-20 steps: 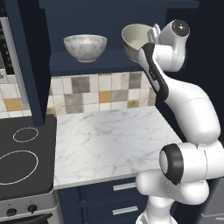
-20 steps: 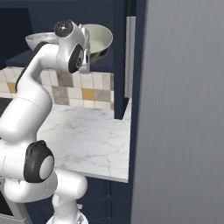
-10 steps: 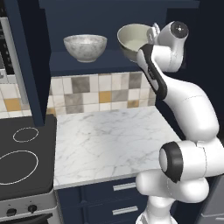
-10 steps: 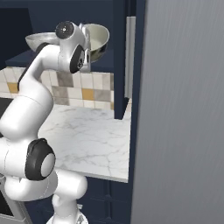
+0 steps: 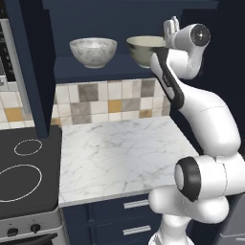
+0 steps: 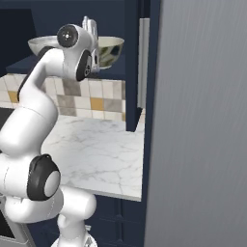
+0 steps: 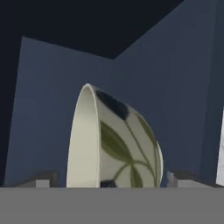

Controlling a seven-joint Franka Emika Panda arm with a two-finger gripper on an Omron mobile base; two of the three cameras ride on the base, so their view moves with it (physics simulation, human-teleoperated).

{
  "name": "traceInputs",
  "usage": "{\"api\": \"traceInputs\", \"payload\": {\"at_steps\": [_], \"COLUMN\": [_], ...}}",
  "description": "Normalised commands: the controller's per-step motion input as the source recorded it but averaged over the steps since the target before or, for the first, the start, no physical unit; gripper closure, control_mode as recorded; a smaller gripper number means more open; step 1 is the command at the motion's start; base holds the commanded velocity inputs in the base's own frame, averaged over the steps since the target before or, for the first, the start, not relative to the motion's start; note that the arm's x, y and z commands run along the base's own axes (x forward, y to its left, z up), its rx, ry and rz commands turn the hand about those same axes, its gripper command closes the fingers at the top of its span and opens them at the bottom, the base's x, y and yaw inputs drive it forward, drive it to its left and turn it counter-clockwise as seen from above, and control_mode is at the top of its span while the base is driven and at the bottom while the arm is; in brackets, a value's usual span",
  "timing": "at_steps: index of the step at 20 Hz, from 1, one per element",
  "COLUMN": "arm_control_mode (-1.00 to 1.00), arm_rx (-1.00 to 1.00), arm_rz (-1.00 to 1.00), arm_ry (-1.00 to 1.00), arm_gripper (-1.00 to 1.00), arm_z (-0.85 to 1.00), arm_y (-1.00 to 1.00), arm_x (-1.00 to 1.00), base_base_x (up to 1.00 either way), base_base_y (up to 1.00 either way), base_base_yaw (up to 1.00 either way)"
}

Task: Open the cabinet. Pick the bowls from the counter and place them in the cabinet. Then close the cabinet.

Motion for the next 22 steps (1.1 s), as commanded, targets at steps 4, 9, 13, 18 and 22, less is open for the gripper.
{"api": "traceInputs", "payload": {"at_steps": [4,9,13,18,22], "arm_control_mode": [-1.0,-1.0,-1.0,-1.0,-1.0], "arm_rx": [0.02,0.0,0.02,0.02,0.0], "arm_rz": [0.0,0.0,0.0,-0.02,0.0], "arm_ry": [-0.14,-0.16,-0.3,-0.01,0.1], "arm_gripper": [-1.0,-1.0,-1.0,-1.0,-1.0], "arm_z": [0.23,0.0,0.0,0.16,0.2], "arm_y": [-0.05,-0.13,-0.09,-0.03,-0.11], "arm_x": [-0.84,-1.0,-1.0,-0.98,-0.98], "base_base_x": [0.0,0.0,0.0,0.0,0.0], "base_base_y": [0.0,0.0,0.0,0.0,0.0], "base_base_yaw": [0.0,0.0,0.0,0.0,0.0]}}
